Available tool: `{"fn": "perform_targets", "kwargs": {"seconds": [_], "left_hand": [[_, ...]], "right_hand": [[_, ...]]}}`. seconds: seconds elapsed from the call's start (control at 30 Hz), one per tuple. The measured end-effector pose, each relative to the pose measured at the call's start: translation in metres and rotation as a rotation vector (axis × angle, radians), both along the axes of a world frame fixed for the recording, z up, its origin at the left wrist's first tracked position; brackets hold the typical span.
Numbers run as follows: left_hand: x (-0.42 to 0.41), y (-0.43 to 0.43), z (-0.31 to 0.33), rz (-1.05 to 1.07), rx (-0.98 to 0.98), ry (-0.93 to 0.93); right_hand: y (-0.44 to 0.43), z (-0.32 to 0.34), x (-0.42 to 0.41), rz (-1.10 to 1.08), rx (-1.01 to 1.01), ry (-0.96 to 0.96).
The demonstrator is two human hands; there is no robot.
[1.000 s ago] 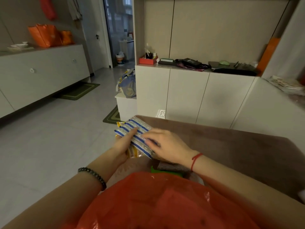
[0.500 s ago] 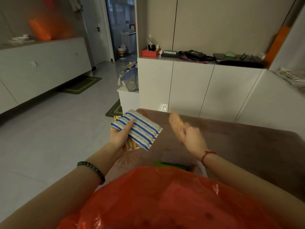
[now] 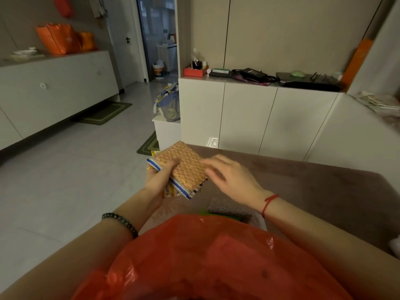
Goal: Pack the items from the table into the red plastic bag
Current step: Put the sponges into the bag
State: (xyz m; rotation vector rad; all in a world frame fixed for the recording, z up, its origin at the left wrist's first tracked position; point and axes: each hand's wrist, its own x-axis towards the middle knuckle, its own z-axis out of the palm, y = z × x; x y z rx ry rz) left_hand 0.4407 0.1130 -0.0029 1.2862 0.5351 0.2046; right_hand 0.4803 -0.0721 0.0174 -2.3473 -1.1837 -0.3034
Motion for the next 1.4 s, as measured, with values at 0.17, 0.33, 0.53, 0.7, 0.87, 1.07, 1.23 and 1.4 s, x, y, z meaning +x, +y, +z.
{"fn": "perform_targets", "kwargs": {"seconds": [0.17, 0.33, 0.53, 0.7, 0.87, 1.07, 1.23, 1.4], "left_hand": [[-0.005, 0.014, -0.002, 0.02, 0.035, 0.019], [-0.015, 0.007, 0.013, -0.038, 0.009, 0.002], [-0.04, -0.011, 0.06, -0.201, 0.07, -0.086], [-0.08, -0.036, 0.119, -0.366, 0.065, -0.218], [-0.141, -0.053, 0.16, -0.417, 0.148, -0.225], [-0.214, -0.065, 0.189, -0.493, 0.26, -0.245], [-0.261, -0.066, 0.188, -0.479, 0.515, -0.164], [-0.304, -0.034, 0.132, -0.465, 1.289, 0.4]], "right_hand": [[-0.048, -0.056, 0.016, -0.108, -0.583, 0.523], [-0.064, -0.059, 0.015, -0.173, -0.571, 0.457], [-0.045, 0.042, -0.022, -0.433, 0.687, 0.425], [-0.032, 0.137, -0.094, -0.18, 0.74, 0.742], [-0.042, 0.163, -0.153, -0.228, 0.592, 0.73], [-0.065, 0.189, -0.205, 0.095, 0.517, 1.235], [-0.059, 0.191, -0.261, 0.004, 0.728, 1.058], [-0.048, 0.158, -0.321, -0.079, 0.798, 0.61]]}}
